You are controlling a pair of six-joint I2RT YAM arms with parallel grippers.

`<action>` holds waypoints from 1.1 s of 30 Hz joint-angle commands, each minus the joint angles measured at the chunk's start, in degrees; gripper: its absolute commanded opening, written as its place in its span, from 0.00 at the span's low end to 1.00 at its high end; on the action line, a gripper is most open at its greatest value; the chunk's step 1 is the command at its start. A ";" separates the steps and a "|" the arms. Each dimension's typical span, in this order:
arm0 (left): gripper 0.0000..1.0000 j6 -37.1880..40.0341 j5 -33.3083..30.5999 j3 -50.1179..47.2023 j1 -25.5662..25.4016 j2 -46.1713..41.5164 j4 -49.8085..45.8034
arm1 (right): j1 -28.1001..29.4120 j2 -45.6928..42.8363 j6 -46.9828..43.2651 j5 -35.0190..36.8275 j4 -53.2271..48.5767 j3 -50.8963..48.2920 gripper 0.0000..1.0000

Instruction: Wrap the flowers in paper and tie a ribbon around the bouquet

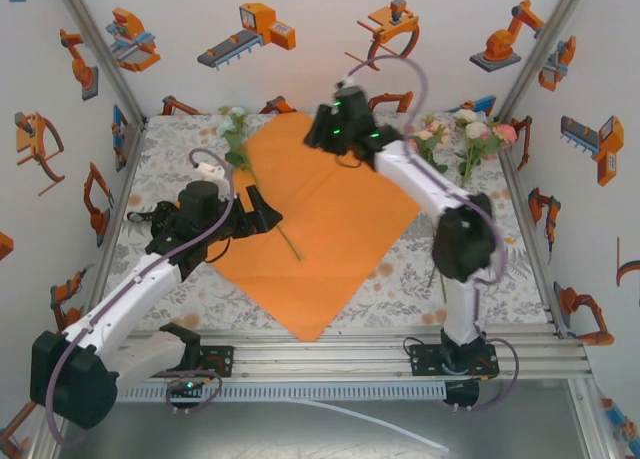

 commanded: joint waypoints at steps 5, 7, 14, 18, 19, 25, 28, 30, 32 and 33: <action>0.82 8.49 8.21 3.50 -9.11 6.53 6.54 | -23.05 -16.11 -16.46 3.63 -0.64 -23.94 0.45; 0.82 9.27 7.97 4.57 -10.85 8.24 7.04 | -26.63 -14.29 -17.36 1.53 -1.79 -24.76 0.43; 0.83 9.33 4.49 5.88 -12.15 9.98 5.30 | -28.59 -5.52 -17.24 -1.86 -4.32 -23.80 0.37; 0.84 9.61 0.89 5.88 -12.05 8.53 3.08 | -28.58 -2.83 -17.39 1.62 -5.12 -25.46 0.36; 0.85 9.61 0.25 5.88 -12.02 8.36 2.72 | -28.61 -2.47 -17.46 2.06 -5.38 -25.91 0.35; 0.86 9.27 -1.18 6.23 -11.91 9.23 2.71 | -28.35 -2.52 -18.53 5.46 -7.08 -28.68 0.37; 0.86 8.77 -0.58 6.27 -11.98 9.97 3.33 | -28.17 -3.59 -18.67 6.17 -7.64 -30.36 0.42; 0.86 8.57 -0.51 6.25 -11.93 10.10 3.60 | -28.16 -4.10 -18.59 5.52 -7.46 -31.54 0.42; 0.86 8.41 -0.72 6.21 -11.96 10.01 3.69 | -28.17 -4.48 -18.41 5.05 -7.54 -32.29 0.40; 0.86 8.38 -0.73 6.16 -11.97 9.85 3.58 | -28.17 -4.61 -18.19 4.88 -7.74 -32.53 0.40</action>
